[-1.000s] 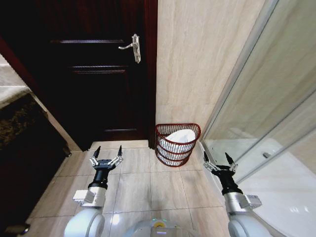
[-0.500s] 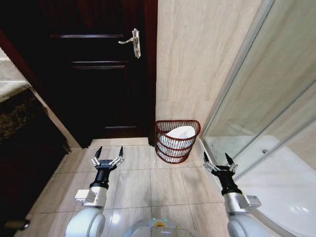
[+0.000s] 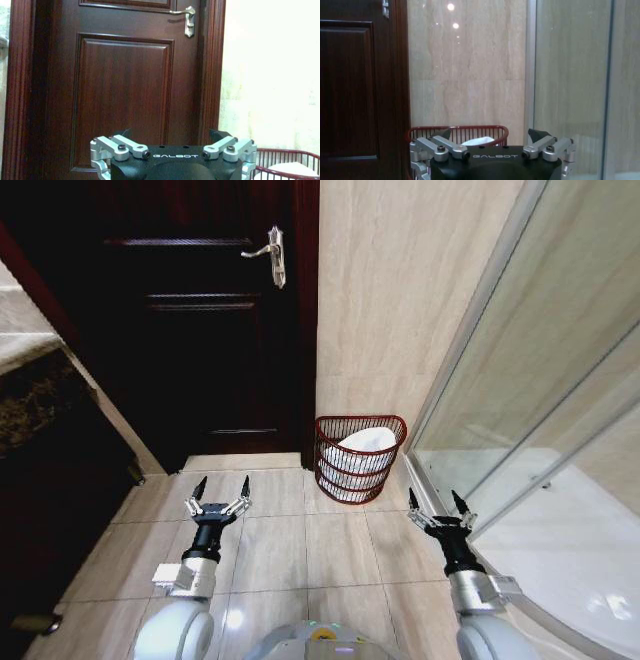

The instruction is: Discard the used towel into the hamper.

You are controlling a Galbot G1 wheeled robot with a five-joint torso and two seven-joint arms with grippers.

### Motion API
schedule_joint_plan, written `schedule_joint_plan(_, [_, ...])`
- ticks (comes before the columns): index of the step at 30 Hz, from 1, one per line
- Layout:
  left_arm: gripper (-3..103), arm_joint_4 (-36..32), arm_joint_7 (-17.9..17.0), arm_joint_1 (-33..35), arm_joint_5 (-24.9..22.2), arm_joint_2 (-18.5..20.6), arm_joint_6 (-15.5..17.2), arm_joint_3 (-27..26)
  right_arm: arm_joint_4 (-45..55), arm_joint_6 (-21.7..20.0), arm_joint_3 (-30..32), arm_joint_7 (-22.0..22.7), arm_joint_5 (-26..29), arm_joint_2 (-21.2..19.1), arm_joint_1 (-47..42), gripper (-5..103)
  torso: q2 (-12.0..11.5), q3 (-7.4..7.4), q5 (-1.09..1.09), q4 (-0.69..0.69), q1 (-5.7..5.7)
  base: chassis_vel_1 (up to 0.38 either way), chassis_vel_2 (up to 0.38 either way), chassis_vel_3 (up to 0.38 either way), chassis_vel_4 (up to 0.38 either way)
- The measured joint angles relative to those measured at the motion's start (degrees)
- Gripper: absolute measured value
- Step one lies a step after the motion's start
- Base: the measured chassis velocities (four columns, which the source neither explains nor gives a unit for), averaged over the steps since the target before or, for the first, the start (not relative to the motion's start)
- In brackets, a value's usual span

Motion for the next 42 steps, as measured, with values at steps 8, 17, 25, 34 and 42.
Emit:
schedule_joint_plan(8, [100,0.1,-0.5,-0.4,1.4,0.1,0.4,0.6,-1.1,1.1,-0.1,0.0,0.3,0.1,0.3,100,-1.6,-1.36,0.00,0.00,-0.28,0.035,-0.043,-0.032,0.036])
schedule_joint_plan(17, [100,0.1,-1.6,-0.8,2.0,0.0,1.1,1.5,-1.7,1.2,-0.2,0.2,1.1,0.1,0.9,100,-2.1,-1.62,0.00,0.00,-0.48,-0.023,-0.012,-0.010,-0.027])
schedule_joint_plan(25, [100,0.1,-1.9,-1.2,2.8,0.0,1.7,3.0,-2.6,1.8,0.0,0.2,1.9,-0.3,1.0,100,-2.7,-2.09,0.00,0.00,-0.64,-0.069,-0.061,-0.062,-0.068])
schedule_joint_plan(34, [100,0.1,-1.9,-1.9,3.1,0.0,2.4,3.8,-2.8,1.7,0.9,0.4,3.2,-0.9,0.7,100,-3.0,-2.34,-0.01,0.00,-0.65,-0.104,-0.107,-0.093,-0.087])
schedule_joint_plan(42, [100,0.3,-2.0,-1.7,3.3,-0.3,2.4,3.6,-3.0,1.1,0.6,1.3,3.2,-1.2,0.9,100,-3.4,-2.62,0.00,0.00,-0.71,-0.131,-0.136,-0.137,-0.110])
